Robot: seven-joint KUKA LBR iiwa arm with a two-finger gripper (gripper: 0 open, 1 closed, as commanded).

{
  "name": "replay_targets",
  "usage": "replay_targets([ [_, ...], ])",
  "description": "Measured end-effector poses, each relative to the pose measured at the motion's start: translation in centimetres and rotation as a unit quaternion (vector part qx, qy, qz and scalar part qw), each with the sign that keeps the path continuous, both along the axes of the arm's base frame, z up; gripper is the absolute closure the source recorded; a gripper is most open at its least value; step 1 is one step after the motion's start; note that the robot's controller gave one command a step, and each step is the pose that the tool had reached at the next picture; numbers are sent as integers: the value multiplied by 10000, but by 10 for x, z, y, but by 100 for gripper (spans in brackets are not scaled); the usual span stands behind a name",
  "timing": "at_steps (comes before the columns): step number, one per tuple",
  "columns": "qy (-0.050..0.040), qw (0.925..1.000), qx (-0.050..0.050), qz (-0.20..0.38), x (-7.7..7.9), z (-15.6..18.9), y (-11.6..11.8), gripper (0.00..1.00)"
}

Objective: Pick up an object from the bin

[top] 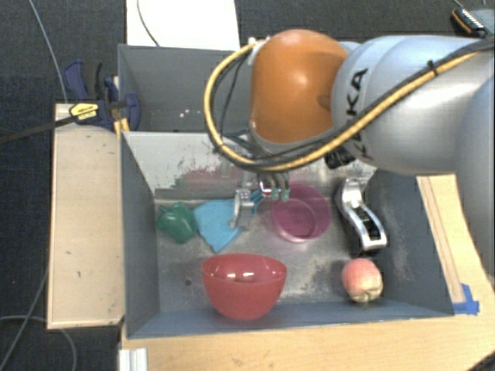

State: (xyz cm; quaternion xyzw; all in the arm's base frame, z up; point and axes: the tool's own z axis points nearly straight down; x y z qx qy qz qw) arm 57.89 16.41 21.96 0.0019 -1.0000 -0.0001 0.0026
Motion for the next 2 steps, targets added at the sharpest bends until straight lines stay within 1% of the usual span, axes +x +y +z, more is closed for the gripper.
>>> replay_targets([
  [1, -43, 10000, 7, -33, 2, 5, -1, 0],
  [2, -46, 9996, 19, -286, 4, -148, 72, 0],
])
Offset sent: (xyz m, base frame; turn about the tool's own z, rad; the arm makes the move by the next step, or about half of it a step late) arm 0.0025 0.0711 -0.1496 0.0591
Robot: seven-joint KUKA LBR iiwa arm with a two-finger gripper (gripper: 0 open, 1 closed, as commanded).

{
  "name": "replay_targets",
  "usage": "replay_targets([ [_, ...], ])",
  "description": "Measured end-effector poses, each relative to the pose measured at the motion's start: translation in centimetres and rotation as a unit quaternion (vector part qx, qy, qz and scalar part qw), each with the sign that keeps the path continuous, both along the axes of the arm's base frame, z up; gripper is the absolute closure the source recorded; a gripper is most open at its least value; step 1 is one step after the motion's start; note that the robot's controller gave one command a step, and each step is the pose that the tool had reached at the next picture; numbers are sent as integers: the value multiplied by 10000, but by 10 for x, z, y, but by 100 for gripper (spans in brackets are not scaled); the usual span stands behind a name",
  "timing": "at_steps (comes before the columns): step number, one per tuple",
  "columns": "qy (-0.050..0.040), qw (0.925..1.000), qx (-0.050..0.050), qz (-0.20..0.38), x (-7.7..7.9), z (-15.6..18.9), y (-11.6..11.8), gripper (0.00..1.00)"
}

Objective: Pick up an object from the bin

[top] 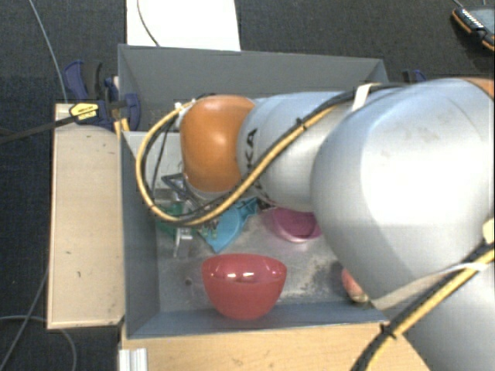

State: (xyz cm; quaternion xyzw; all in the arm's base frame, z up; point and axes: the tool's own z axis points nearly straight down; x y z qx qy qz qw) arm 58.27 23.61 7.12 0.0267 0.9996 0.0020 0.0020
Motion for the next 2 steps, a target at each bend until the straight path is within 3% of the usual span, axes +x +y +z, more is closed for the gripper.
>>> replay_targets([
  [1, -46, 9988, 2, -494, -2, 84, -5, 0],
  [2, 67, 9950, -20, -992, -29, 29, 18, 0],
])
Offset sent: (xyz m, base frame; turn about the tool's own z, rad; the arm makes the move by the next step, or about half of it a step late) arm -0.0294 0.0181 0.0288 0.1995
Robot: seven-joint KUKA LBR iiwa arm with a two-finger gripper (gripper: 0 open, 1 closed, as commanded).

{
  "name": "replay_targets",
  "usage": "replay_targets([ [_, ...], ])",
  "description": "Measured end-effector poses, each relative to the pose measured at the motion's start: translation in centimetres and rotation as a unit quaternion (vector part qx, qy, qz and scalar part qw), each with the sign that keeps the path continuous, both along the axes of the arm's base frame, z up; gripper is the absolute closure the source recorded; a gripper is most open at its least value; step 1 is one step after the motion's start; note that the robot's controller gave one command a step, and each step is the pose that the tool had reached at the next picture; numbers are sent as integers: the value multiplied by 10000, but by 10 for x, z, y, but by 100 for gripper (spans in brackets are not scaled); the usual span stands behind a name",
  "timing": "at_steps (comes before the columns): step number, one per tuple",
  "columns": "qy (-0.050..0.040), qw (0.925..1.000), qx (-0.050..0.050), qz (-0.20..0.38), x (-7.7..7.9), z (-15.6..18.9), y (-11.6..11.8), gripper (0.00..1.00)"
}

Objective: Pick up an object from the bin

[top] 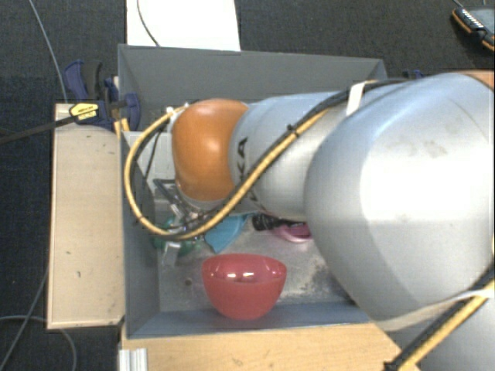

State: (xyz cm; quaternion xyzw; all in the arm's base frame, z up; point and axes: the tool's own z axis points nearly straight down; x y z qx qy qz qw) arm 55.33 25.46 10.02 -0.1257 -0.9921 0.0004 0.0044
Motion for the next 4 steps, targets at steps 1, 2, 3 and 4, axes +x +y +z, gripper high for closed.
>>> replay_targets([
  [1, -110, 9994, 19, -322, 10, -30, -2, 0],
  [2, -10, 9984, 4, -573, 7, -30, -20, 100],
  [3, -11, 9983, 5, -574, 7, -29, -20, 100],
  [4, -13, 9983, 10, -576, 7, -18, -20, 100],
])
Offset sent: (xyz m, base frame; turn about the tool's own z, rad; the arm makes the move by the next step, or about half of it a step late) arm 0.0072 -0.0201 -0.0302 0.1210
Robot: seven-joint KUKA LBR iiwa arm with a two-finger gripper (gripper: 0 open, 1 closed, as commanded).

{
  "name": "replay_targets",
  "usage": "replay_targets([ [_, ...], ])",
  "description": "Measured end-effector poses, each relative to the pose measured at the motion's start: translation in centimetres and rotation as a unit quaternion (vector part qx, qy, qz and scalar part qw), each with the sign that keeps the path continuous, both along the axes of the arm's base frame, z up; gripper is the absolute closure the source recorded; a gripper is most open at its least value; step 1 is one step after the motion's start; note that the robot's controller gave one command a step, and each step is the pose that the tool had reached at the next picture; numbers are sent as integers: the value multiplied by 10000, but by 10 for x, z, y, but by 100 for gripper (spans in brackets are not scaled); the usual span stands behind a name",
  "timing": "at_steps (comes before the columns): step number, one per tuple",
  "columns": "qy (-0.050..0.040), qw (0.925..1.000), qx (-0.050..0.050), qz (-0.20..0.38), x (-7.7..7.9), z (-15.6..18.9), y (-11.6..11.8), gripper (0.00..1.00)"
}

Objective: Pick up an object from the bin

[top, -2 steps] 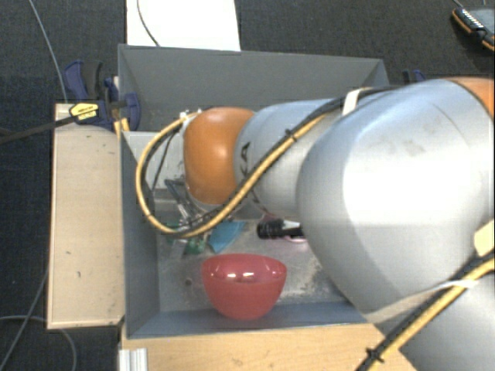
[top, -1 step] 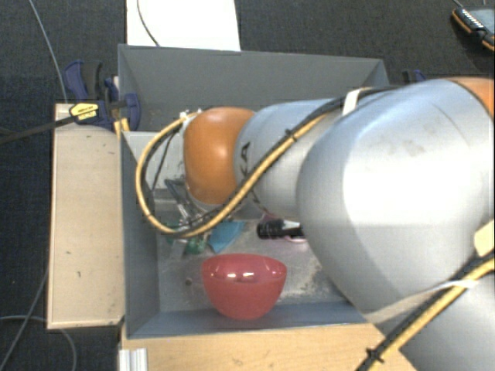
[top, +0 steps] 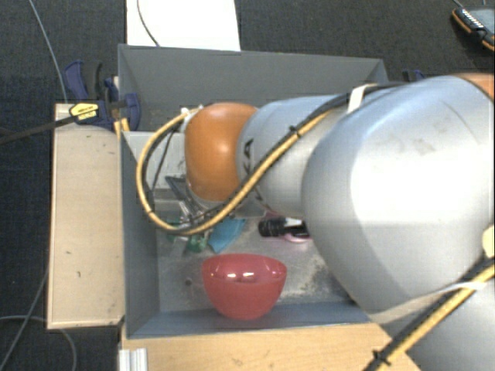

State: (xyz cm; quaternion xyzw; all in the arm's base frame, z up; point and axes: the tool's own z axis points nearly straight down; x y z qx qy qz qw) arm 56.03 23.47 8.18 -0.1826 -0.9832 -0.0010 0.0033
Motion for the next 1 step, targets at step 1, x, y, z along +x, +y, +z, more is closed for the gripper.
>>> replay_targets([
  [1, 9, 10000, -3, 3, -1, 18, 0, 100],
])
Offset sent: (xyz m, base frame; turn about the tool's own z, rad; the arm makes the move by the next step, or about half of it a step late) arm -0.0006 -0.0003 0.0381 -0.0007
